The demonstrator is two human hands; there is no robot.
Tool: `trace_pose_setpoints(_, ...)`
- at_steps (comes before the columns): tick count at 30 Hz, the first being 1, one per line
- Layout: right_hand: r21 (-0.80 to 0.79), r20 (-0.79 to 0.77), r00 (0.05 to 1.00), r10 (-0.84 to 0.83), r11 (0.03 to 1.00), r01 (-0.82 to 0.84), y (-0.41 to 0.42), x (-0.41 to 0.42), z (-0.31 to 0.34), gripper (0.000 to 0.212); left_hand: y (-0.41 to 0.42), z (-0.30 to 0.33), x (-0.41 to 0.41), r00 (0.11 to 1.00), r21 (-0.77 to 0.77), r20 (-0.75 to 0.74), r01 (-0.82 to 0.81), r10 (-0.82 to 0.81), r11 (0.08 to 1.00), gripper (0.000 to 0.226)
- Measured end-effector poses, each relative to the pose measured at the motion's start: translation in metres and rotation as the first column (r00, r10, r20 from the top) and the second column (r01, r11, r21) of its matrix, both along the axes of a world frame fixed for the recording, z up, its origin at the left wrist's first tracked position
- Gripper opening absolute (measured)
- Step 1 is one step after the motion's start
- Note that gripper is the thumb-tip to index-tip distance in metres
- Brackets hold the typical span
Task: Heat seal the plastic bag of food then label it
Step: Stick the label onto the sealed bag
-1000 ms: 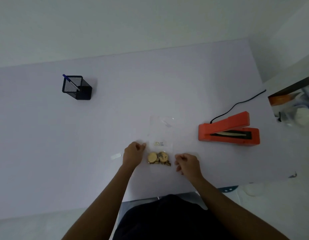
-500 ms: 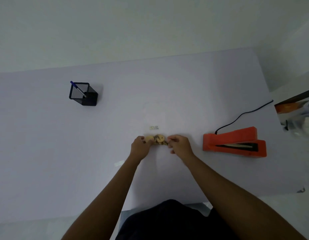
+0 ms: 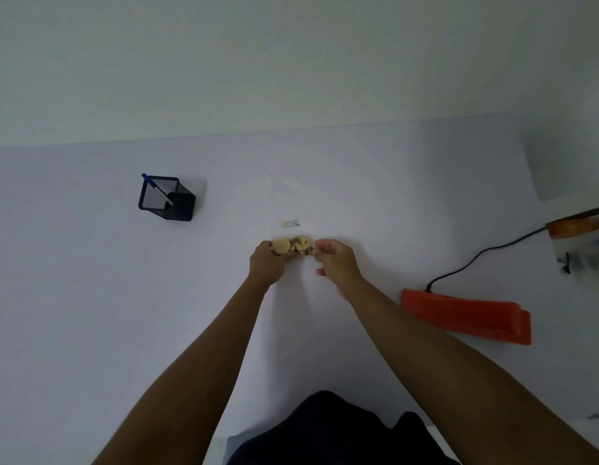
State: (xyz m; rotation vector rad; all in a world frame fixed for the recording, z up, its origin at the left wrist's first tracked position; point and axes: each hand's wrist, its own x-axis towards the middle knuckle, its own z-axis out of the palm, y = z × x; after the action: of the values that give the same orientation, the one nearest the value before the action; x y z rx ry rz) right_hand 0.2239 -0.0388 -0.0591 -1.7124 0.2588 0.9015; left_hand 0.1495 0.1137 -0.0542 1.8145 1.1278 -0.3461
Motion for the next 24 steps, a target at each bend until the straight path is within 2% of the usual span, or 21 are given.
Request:
trace_pose_setpoints(5, 0.036, -0.040, 0.999, 0.015, 0.999, -0.014, 0.002, -0.002, 0.000, 0.026, 0.006, 0.006, -0.005, 0.999, 0.044, -0.003, 0.055, -0.055, 0.998, 0.050)
trace_pose_setpoints(9, 0.020, -0.022, 0.999, 0.044, 0.999, -0.044, -0.004, -0.008, 0.006, 0.034, 0.004, 0.011, -0.017, 0.987, 0.074, -0.057, 0.154, -0.150, 0.985, 0.067)
trace_pose_setpoints(12, 0.012, 0.010, 0.999, 0.049, 0.999, -0.050, -0.008, -0.020, 0.014, 0.035, 0.001, 0.019, -0.031, 0.975, 0.129, -0.067, 0.217, -0.210, 0.968, 0.065)
trace_pose_setpoints(19, 0.071, 0.115, 0.991, -0.069, 0.996, 0.061, -0.036, -0.065, 0.057, 0.028, -0.037, 0.070, -0.056, 0.951, 0.155, 0.164, 0.237, -0.261, 0.959, 0.045)
trace_pose_setpoints(24, 0.056, 0.167, 0.977, -0.134, 0.990, 0.126, -0.088, -0.105, 0.090, 0.026, -0.087, 0.092, -0.069, 0.893, 0.114, 0.274, 0.338, -0.357, 0.934, 0.049)
